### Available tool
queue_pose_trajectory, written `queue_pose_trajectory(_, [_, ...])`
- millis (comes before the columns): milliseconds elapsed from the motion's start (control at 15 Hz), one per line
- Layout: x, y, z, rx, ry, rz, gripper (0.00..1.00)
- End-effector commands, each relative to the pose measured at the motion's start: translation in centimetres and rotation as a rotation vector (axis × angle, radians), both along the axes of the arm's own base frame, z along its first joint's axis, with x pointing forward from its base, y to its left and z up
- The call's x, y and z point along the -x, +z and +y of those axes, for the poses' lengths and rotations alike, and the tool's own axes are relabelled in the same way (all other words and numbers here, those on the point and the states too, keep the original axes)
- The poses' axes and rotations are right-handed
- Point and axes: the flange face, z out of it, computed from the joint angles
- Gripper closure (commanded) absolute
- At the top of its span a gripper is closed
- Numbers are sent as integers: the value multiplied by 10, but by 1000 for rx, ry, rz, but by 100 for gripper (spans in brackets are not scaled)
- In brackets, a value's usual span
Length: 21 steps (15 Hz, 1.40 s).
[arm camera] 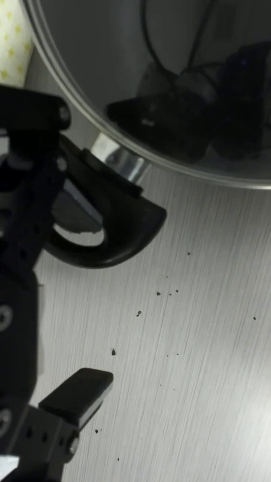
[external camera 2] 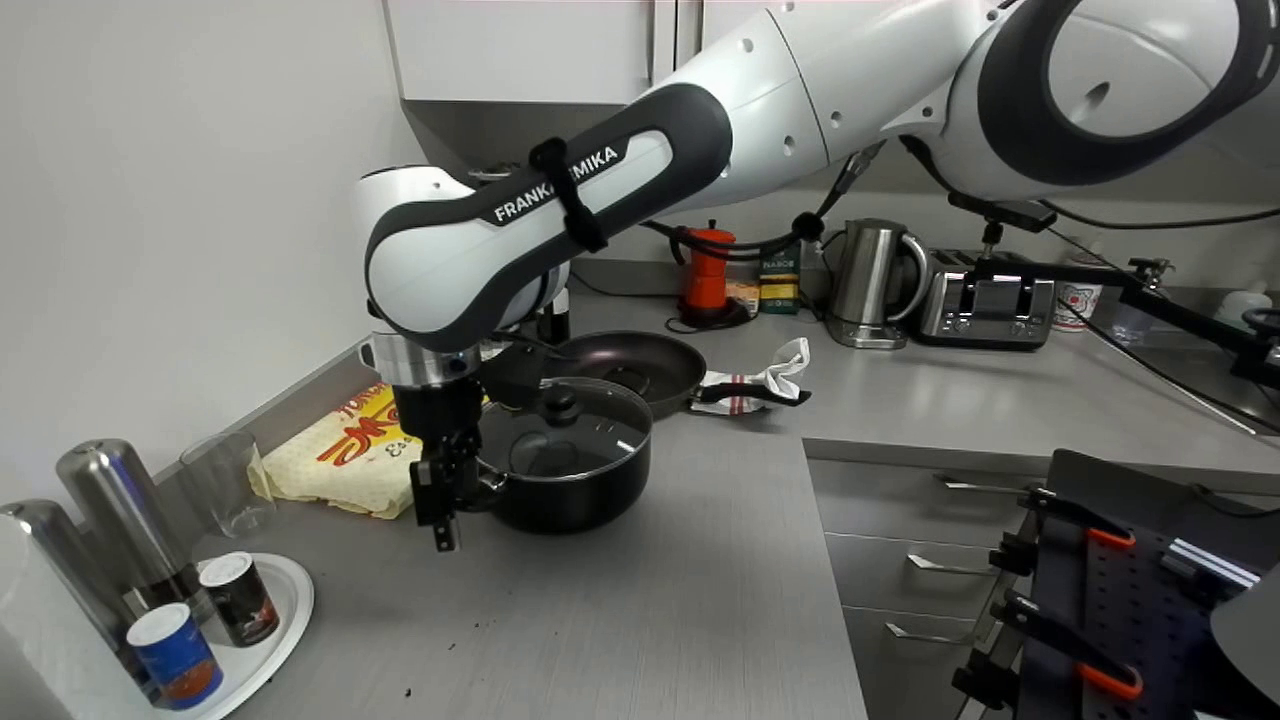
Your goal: Move the black pot forwards.
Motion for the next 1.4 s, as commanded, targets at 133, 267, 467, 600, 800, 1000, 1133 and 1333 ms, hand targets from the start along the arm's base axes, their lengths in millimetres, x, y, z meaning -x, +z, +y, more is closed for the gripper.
queue_pose_trajectory(133, [-6, -8, 6, -12, 21, 13, 0])
queue_pose_trajectory(267, [-8, -5, 7, -8, 24, 4, 0])
queue_pose_trajectory(467, [-12, 5, 7, -6, 25, -20, 0])
queue_pose_trajectory(600, [-17, 12, 4, -8, 20, -34, 0])
queue_pose_trajectory(800, [-20, 11, -3, -9, 9, -33, 0])
queue_pose_trajectory(1000, [-19, 5, -4, -13, 7, -24, 0])
queue_pose_trajectory(1133, [-17, 1, -3, -13, 10, -15, 0])
queue_pose_trajectory(1333, [-13, -6, 0, -12, 15, -4, 0])
